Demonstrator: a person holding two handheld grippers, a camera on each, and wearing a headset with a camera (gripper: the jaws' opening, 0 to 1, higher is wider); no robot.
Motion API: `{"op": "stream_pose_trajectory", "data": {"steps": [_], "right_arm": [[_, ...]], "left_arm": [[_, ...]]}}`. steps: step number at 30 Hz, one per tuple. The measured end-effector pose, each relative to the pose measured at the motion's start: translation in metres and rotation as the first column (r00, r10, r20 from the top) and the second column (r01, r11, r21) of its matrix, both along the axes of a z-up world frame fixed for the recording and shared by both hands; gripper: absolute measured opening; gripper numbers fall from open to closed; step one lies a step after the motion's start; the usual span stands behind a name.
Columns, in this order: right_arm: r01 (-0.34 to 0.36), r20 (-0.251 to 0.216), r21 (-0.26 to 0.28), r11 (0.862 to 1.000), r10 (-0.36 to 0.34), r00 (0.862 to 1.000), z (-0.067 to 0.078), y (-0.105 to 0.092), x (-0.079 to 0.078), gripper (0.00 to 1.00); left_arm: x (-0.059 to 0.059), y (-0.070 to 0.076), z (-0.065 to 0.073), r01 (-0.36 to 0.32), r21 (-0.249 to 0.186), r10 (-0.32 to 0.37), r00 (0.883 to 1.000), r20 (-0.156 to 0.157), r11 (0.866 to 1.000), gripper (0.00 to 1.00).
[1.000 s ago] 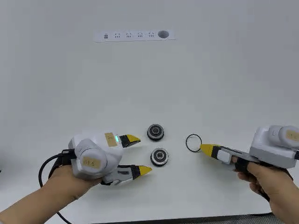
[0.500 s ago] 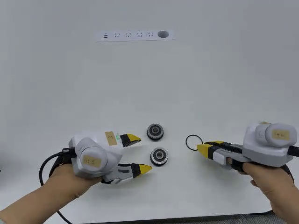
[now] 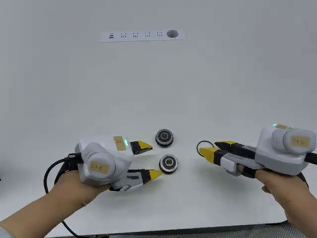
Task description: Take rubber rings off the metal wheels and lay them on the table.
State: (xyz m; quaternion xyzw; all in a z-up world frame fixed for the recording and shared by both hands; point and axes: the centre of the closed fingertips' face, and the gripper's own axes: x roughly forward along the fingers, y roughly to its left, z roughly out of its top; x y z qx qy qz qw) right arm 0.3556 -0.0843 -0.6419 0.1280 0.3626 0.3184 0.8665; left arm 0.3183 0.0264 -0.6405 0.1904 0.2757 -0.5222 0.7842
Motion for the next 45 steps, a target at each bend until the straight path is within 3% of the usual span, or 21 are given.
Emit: {"op": "stream_pose_trajectory", "data": {"steps": [8,26,38,45], "right_arm": [[-0.038,-0.011,0.017,0.999,0.038,0.999,-0.002,0.011,-0.008,0.36],[-0.064,-0.031,0.044,0.997,0.065,0.997,-0.004,0.026,-0.017,0.34],[-0.061,-0.046,0.067,0.996,0.064,0.997,-0.006,0.029,-0.021,0.33],[-0.079,-0.082,0.103,0.992,0.088,0.993,-0.009,0.039,-0.025,0.33]], "left_arm": [[-0.001,-0.011,-0.001,0.027,0.003,-0.027,1.0,0.002,1.0,0.25],[-0.002,-0.028,-0.006,0.076,0.038,-0.077,0.997,0.007,0.996,0.18],[-0.001,-0.032,-0.011,0.096,0.058,-0.096,0.995,-0.006,0.994,0.16],[0.0,-0.032,-0.012,0.104,0.062,-0.104,0.994,-0.016,0.993,0.15]]}}
